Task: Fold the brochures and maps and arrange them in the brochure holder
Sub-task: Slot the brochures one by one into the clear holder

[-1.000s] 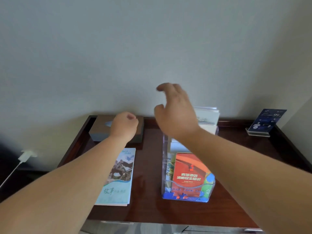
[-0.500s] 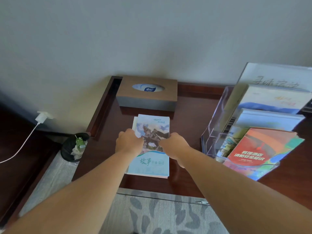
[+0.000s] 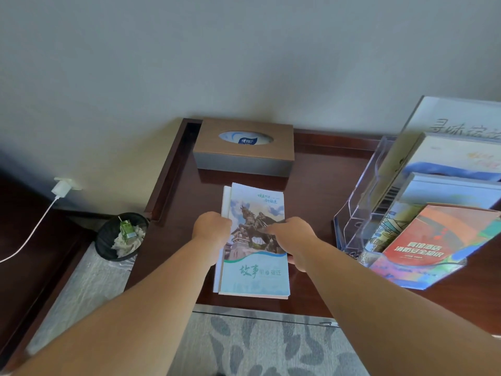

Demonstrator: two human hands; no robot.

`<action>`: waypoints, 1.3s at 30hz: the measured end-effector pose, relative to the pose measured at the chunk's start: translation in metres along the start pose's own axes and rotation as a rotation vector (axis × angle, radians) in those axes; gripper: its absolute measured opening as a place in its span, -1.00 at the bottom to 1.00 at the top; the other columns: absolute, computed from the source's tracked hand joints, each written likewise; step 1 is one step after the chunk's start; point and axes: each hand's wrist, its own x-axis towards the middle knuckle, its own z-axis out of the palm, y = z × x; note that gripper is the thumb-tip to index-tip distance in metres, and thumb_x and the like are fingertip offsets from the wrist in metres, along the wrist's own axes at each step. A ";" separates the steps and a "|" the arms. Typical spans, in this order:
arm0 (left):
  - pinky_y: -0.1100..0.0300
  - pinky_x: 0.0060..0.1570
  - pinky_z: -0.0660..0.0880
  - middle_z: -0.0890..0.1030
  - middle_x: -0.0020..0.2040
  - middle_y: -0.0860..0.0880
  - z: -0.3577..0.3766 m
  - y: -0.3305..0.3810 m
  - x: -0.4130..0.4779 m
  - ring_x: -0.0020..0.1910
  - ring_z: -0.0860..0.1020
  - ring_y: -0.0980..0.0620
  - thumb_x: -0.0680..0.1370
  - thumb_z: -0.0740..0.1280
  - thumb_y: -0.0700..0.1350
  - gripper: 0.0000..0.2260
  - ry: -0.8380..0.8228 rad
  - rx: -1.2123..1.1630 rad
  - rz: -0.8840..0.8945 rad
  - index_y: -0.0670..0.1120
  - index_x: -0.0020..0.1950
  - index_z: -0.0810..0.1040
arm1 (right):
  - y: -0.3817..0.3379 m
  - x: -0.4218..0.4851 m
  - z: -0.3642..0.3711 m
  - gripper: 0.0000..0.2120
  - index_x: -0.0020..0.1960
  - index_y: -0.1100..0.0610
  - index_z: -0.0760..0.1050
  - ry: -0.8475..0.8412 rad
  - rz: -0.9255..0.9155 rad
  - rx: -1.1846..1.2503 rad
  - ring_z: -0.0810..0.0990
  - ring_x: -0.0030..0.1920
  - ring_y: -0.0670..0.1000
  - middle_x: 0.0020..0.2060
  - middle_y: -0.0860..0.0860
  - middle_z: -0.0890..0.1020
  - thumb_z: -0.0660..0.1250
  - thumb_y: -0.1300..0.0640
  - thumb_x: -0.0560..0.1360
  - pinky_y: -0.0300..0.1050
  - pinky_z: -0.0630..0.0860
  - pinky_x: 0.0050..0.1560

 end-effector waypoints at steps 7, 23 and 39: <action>0.12 -0.32 0.53 0.65 -0.08 -0.04 -0.009 -0.003 -0.009 -0.16 0.65 -0.05 0.59 0.32 -0.06 -0.90 -0.127 -0.314 -0.026 -0.08 0.01 0.52 | 0.007 -0.002 -0.002 -0.86 -0.11 0.06 0.42 0.031 -0.003 0.083 0.66 0.00 0.06 -0.02 0.08 0.66 0.37 0.08 0.56 -0.07 0.59 -0.08; -0.08 -0.01 0.51 0.61 0.06 -0.19 -0.006 0.044 -0.064 0.12 0.57 -0.25 0.48 0.25 0.00 -0.78 0.028 -0.230 0.315 -0.04 0.00 0.60 | -0.021 -0.062 -0.062 -0.91 -0.06 0.02 0.42 0.204 -0.514 0.179 0.59 -0.20 0.01 -0.14 -0.01 0.61 0.27 0.17 0.60 -0.20 0.50 -0.39; -0.02 -0.15 0.44 0.55 -0.15 -0.22 0.047 0.246 -0.218 -0.19 0.49 -0.05 0.42 0.27 -0.11 -0.85 -0.103 -0.594 0.939 -0.16 -0.09 0.50 | -0.089 -0.159 -0.290 -0.95 -0.01 0.11 0.51 0.493 -1.029 0.194 0.55 -0.26 -0.07 -0.18 -0.01 0.65 0.34 0.17 0.54 -0.35 0.45 -0.31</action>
